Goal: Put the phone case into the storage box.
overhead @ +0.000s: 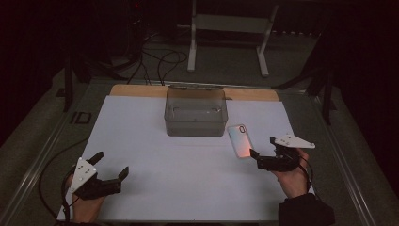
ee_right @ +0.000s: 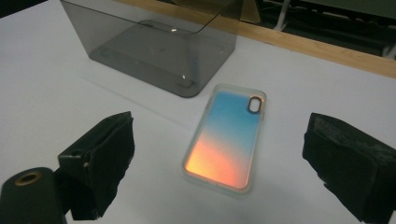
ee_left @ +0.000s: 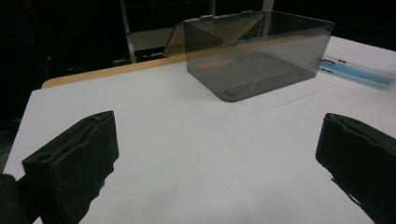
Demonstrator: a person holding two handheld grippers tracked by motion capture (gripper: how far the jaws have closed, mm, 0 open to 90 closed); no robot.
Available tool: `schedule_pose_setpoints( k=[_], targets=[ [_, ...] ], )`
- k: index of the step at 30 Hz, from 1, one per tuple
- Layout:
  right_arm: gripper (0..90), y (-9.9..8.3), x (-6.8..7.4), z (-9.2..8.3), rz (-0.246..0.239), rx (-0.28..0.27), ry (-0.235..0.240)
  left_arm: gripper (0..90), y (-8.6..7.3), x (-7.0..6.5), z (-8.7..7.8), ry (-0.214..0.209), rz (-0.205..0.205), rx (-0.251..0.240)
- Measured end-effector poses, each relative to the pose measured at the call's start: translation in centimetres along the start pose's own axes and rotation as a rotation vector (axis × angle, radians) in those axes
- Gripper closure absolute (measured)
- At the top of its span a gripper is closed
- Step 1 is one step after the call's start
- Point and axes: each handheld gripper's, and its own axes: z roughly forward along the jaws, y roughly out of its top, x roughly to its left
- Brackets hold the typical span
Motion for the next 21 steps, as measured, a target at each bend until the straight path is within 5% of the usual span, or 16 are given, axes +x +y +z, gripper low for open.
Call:
schedule_pose_setpoints(
  k=[21],
  targets=[
    [9.0, 1.9, -0.7, 2.1, -0.016, 0.079, -0.032, 0.1, 0.0, -0.1, 0.1, 0.001, 0.009, 0.003]
  ],
)
